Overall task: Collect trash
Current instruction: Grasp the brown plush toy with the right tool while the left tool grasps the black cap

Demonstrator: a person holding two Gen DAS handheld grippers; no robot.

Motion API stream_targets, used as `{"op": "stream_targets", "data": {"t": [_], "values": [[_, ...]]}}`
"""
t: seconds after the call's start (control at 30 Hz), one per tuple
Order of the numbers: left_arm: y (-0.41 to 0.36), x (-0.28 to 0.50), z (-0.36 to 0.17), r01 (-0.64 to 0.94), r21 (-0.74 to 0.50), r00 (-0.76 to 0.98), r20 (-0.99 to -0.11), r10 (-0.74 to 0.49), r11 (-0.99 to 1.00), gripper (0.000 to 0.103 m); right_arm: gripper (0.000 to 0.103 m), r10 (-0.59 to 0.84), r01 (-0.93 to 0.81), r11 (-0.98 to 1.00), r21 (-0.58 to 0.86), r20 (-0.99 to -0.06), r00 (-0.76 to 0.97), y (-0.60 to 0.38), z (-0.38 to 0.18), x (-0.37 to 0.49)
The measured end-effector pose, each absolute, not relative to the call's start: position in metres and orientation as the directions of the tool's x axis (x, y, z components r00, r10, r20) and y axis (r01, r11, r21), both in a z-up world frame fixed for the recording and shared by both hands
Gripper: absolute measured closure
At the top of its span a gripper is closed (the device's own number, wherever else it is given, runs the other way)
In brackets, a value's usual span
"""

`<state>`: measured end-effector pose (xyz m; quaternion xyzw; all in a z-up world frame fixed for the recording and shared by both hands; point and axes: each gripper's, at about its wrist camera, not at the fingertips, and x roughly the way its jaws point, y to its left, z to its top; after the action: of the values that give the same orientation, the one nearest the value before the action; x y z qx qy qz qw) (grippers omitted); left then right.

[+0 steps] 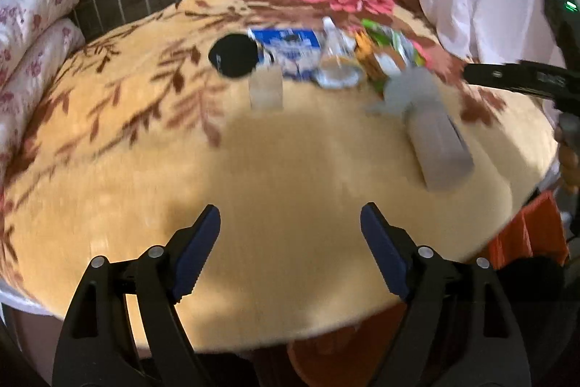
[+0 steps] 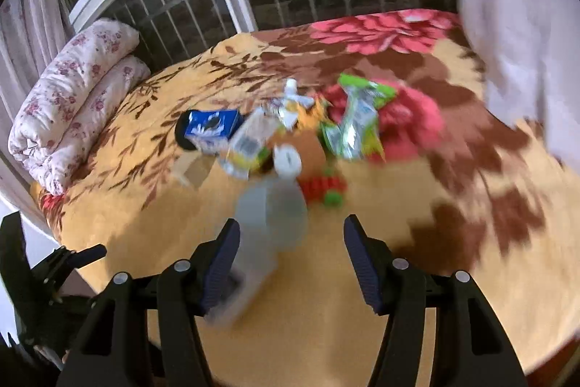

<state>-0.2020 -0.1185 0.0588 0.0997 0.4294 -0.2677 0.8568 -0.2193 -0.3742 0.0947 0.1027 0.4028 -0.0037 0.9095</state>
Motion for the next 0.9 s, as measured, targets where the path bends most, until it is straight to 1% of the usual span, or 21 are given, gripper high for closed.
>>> {"op": "stream_targets", "data": {"t": [0.07, 0.2, 0.27, 0.33, 0.4, 0.47, 0.5, 0.53, 0.57, 0.67, 0.73, 0.8, 0.9], "values": [[-0.119, -0.195, 0.059, 0.533, -0.075, 0.487, -0.787, -0.379, 0.843, 0.025, 0.044, 0.097, 0.066, 0.981, 0.183, -0.756, 0.648, -0.379, 0.095, -0.181], [-0.12, -0.173, 0.056, 0.519, -0.115, 0.465, -0.793, -0.393, 0.847, 0.025, 0.044, 0.156, 0.06, 0.972, 0.226, -0.818, 0.554, -0.392, 0.079, -0.12], [-0.119, -0.169, 0.052, 0.518, -0.124, 0.454, -0.799, -0.395, 0.847, 0.025, 0.044, 0.164, 0.065, 0.971, 0.23, -0.84, 0.517, -0.396, 0.07, -0.101], [-0.12, -0.163, 0.048, 0.516, -0.128, 0.443, -0.807, -0.391, 0.847, 0.025, 0.041, 0.18, 0.051, 0.971, 0.232, -0.861, 0.476, -0.394, 0.061, -0.089], [-0.121, -0.159, 0.045, 0.513, -0.138, 0.43, -0.813, -0.393, 0.847, 0.025, 0.038, 0.169, 0.03, 0.979, 0.203, -0.88, 0.445, -0.389, 0.055, -0.081], [-0.121, -0.156, 0.042, 0.508, -0.15, 0.42, -0.816, -0.397, 0.848, 0.025, 0.038, 0.155, 0.016, 0.984, 0.178, -0.892, 0.425, -0.384, 0.049, -0.076], [-0.12, -0.154, 0.041, 0.506, -0.158, 0.415, -0.817, -0.4, 0.848, 0.025, 0.043, 0.153, 0.014, 0.985, 0.174, -0.897, 0.415, -0.383, 0.047, -0.073], [-0.12, -0.153, 0.04, 0.504, -0.162, 0.412, -0.818, -0.401, 0.848, 0.025, 0.059, 0.15, 0.008, 0.986, 0.166, -0.908, 0.391, -0.381, 0.041, -0.071], [-0.12, -0.152, 0.039, 0.501, -0.165, 0.41, -0.82, -0.4, 0.85, 0.025, 0.064, 0.144, 0.001, 0.988, 0.155, -0.918, 0.369, -0.379, 0.035, -0.069], [-0.12, -0.149, 0.038, 0.493, -0.173, 0.404, -0.822, -0.401, 0.852, 0.025, 0.07, 0.121, -0.016, 0.992, 0.124, -0.918, 0.379, -0.375, 0.029, -0.071], [-0.119, -0.148, 0.039, 0.491, -0.179, 0.403, -0.821, -0.404, 0.853, 0.025, 0.073, 0.133, -0.009, 0.99, 0.142, -0.899, 0.417, -0.378, 0.037, -0.078], [-0.118, -0.144, 0.042, 0.484, -0.184, 0.404, -0.82, -0.406, 0.855, 0.025, 0.074, 0.156, 0.002, 0.984, 0.18, -0.861, 0.484, -0.385, 0.054, -0.09], [-0.117, -0.133, 0.052, 0.475, -0.178, 0.426, -0.81, -0.403, 0.862, 0.025, 0.074, 0.214, 0.016, 0.958, 0.286, -0.75, 0.625, -0.402, 0.088, -0.125]]}}
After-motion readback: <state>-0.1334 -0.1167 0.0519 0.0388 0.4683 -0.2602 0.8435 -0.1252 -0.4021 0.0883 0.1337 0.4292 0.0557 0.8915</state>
